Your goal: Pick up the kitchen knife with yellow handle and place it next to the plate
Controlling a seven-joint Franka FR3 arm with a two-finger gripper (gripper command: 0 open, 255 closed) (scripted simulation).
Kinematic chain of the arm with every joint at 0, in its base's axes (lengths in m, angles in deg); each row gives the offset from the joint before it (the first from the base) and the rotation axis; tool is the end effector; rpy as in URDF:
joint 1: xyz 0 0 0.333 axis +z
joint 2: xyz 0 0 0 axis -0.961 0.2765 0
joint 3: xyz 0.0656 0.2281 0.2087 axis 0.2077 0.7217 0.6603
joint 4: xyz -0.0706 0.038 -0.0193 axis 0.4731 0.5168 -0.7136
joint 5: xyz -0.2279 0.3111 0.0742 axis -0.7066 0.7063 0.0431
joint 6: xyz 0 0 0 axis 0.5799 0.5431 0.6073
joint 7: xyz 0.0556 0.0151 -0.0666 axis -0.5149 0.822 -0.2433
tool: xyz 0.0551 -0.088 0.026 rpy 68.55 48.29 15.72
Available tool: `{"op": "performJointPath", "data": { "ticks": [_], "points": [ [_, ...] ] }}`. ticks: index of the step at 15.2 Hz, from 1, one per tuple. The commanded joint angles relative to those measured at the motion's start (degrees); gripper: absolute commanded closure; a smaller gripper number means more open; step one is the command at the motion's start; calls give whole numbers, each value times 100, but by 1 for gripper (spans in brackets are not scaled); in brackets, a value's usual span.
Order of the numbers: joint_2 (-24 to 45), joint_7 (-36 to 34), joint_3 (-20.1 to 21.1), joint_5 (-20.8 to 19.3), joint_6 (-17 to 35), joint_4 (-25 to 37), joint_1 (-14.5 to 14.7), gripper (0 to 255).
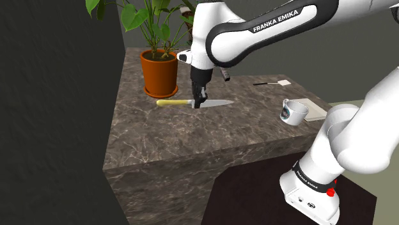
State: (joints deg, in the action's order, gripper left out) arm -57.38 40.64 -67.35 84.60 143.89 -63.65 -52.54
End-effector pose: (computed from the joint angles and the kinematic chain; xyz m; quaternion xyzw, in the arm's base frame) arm 0.4429 0.2170 0.4193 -0.8446 -0.5352 -0.0096 0.0047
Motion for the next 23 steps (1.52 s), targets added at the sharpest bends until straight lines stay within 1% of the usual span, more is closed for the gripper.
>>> {"op": "performJointPath", "data": {
  "ticks": [1,5,10,14,19,23],
  "points": [
    [-70,-1,-1,4,-190,118,1,255],
    [-161,0,-6,7,-454,291,0,255],
    [-681,651,-415,-60,-453,-241,-278,255],
    [-1011,1177,-772,-179,-479,-551,-521,255],
    [-1300,1848,-1251,-383,-525,-791,-845,255],
    [-1418,2400,-1654,-566,-562,-861,-1110,255]
  ]
}}
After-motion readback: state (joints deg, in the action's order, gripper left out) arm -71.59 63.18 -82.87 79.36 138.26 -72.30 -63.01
